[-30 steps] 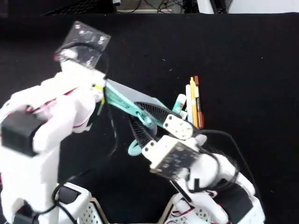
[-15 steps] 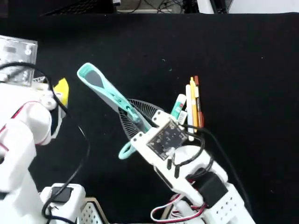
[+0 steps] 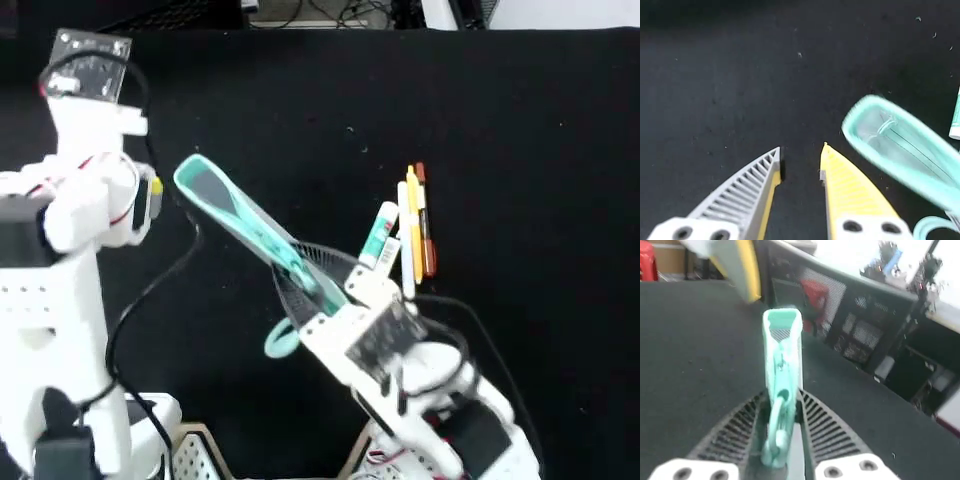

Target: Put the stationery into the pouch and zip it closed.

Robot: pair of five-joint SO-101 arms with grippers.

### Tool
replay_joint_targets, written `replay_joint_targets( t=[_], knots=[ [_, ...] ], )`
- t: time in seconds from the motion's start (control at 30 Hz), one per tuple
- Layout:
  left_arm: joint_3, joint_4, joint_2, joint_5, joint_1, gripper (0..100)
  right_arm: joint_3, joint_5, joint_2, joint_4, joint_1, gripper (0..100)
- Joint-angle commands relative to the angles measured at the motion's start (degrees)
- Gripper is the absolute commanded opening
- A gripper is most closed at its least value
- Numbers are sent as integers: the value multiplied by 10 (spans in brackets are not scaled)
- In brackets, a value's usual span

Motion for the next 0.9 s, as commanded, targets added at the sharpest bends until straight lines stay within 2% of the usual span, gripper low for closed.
replay_joint_targets(
  t=[0.0,0.1,0.27,0.43,0.67,0.87],
  knots=[
    [-85,-4,33,1,0,148,13,33,-60,87,0,12],
    [-119,3,65,1,39,148,15,40,-102,128,0,12],
    [-119,3,73,-11,96,149,32,40,-119,136,1,12],
    [-84,3,4,-25,103,149,50,40,-122,135,1,12],
    [66,3,-122,-79,104,149,66,40,-124,119,1,12],
    [85,2,-131,-87,124,150,66,40,-124,120,1,12]
  ],
)
